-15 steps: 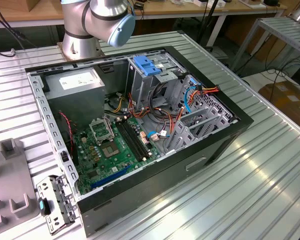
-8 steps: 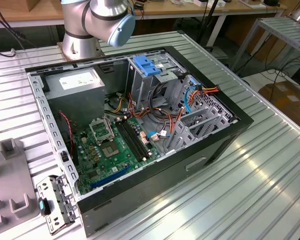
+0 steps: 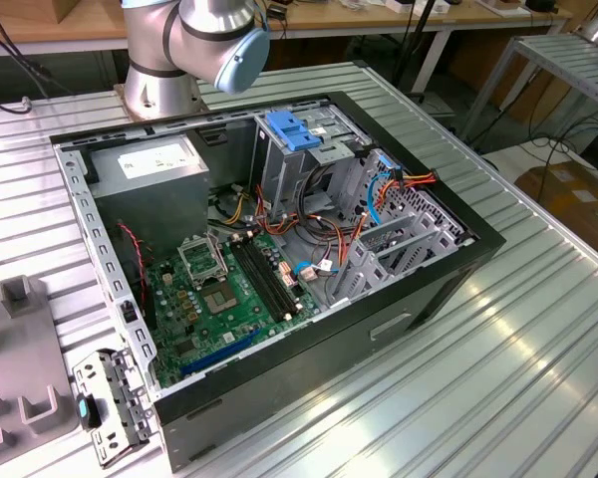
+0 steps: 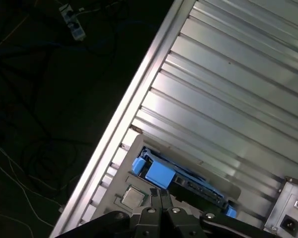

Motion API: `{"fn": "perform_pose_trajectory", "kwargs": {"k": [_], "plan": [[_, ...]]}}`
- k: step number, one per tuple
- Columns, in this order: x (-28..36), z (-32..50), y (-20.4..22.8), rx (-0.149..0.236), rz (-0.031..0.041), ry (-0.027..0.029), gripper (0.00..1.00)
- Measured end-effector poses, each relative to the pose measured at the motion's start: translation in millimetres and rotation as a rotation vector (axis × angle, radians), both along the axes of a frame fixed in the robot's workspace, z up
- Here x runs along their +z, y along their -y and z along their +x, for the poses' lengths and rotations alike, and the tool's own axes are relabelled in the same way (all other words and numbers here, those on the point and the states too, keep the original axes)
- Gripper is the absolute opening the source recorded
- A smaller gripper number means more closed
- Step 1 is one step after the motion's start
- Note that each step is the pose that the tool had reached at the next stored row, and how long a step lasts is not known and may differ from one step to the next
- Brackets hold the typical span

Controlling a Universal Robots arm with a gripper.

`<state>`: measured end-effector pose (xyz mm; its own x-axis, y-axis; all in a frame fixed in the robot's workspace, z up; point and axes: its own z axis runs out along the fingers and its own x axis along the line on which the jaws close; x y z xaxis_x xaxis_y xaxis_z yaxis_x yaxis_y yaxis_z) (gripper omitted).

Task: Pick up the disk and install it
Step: 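Pick up the disk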

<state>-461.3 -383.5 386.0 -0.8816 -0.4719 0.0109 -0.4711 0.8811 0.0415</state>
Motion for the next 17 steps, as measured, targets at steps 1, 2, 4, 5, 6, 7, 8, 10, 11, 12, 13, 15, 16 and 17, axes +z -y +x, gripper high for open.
{"fn": "perform_pose_trajectory", "kwargs": {"k": [1, 2, 4, 5, 6, 7, 8, 10, 11, 12, 13, 15, 16, 17], "plan": [[0.0, 0.0, 0.0, 0.013, -0.0001, 0.0, 0.11], [0.0, 0.0, 0.0, 0.028, -0.0002, 0.0, 0.11], [0.0, 0.0, 0.0, 0.058, -0.0004, 0.0001, 0.11], [0.0, 0.0, 0.0, 0.068, -0.0004, 0.0, 0.11], [0.0, 0.0, 0.0, 0.079, -0.0004, 0.0, 0.11], [0.0, 0.0, 0.0, 0.086, -0.0005, 0.0, 0.11], [-0.1, 0.0, 0.0, 0.104, -0.0006, 0.0001, 0.11], [-0.1, 0.0, 0.0, 0.145, -0.0007, 0.0001, 0.11], [-0.1, 0.0, 0.0, 0.157, -0.0006, 0.0, 0.11], [-0.1, 0.0, 0.0, 0.179, -0.0008, 0.0001, 0.11], [-0.1, 0.0, 0.0, 0.207, -0.0011, 0.0001, 0.11], [-0.3, 0.0, 0.0, 0.233, -0.0028, 0.0, 0.11], [-0.3, 0.0, 0.0, 0.246, -0.0056, -0.0005, 0.11], [-0.4, 0.1, 0.0, 0.257, -0.006, -0.0005, 0.11]]}}
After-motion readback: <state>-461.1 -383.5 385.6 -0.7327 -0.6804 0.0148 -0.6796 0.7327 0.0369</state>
